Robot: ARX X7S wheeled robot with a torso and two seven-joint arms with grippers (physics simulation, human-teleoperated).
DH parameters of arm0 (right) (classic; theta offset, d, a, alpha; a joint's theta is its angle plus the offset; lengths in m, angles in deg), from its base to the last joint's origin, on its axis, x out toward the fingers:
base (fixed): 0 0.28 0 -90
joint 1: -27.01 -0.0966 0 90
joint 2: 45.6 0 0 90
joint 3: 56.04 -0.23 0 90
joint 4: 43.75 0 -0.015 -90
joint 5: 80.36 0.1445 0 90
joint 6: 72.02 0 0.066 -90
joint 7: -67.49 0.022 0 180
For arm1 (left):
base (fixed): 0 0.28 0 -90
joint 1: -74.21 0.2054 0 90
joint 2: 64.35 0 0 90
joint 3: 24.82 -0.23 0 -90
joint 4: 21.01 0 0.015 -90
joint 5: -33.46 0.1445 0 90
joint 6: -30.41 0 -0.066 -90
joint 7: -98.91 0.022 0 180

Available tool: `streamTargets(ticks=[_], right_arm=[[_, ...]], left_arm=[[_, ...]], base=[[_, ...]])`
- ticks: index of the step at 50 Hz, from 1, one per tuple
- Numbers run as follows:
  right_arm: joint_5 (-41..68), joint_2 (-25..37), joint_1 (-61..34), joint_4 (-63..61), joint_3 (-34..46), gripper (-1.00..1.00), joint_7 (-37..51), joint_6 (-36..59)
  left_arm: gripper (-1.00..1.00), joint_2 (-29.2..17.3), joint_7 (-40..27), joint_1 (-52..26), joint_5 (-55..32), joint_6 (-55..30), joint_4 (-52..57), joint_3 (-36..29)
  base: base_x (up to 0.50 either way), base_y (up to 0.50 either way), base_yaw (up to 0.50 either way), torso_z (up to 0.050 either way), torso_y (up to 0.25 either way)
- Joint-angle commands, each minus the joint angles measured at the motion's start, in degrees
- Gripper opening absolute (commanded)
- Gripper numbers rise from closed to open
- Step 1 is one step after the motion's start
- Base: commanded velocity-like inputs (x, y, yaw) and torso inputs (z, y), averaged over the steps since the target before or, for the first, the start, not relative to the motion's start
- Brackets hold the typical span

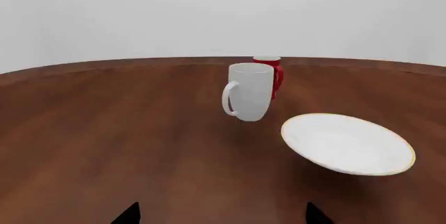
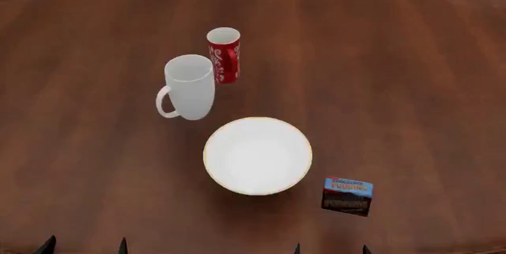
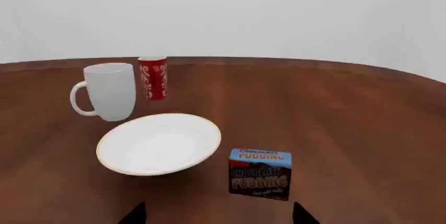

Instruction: Put the white mug on the plate.

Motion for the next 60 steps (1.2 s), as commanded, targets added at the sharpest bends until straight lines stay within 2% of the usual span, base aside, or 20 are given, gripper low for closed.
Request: streamTargets(ticks=[1,21,29,35,50,52,53,60], right_arm=[[0.0,0.5,0.0,0.0,0.7,1.0,0.7,0.0],[1.9,3.2,-0.3,1.2,4.5,1.0,5.3,0.9],[1.8,4.5,-0.8,-2.8,4.2,1.0,7.2,2.6],[1.9,6.2,-1.5,-11.4,3.7,1.0,7.9,7.5],[6.7,10.5,-9.7,-34.3,3.1,1.0,5.2,26.5],[8.7,10.4,-11.1,-37.0,1.8,1.0,5.2,29.6],[9.6,10.3,-11.6,-37.8,1.2,1.0,5.1,30.1],[12.2,11.7,-16.5,-46.4,-0.7,1.0,6.8,39.7]], left_arm=[[1.0,-0.6,-0.6,0.0,-0.6,0.0,0.0,-0.6],[1.0,-3.6,-3.6,0.6,-2.3,0.3,0.5,-4.8],[1.0,-4.7,-4.6,0.5,-2.1,0.0,4.0,-5.5],[1.0,-5.1,-5.5,-1.1,-2.7,-1.4,8.3,-5.2],[1.0,-6.8,-6.9,-11.4,-9.3,-25.8,31.2,-3.2],[1.0,-6.2,-7.1,-13.2,-14.5,-32.4,35.4,-0.5],[1.0,-7.2,-8.4,-14.3,-14.3,-38.3,37.1,-1.0],[1.0,-8.4,-9.2,-18.4,-17.9,-44.6,42.8,1.1]], base=[[0.0,0.0,0.0,0.0,0.0],[0.0,0.0,0.0,0.0,0.0],[0.0,0.0,0.0,0.0,0.0],[0.0,0.0,0.0,0.0,0.0],[0.0,0.0,0.0,0.0,0.0],[0.0,0.0,0.0,0.0,0.0],[0.0,0.0,0.0,0.0,0.0],[0.0,0.0,0.0,0.0,0.0]])
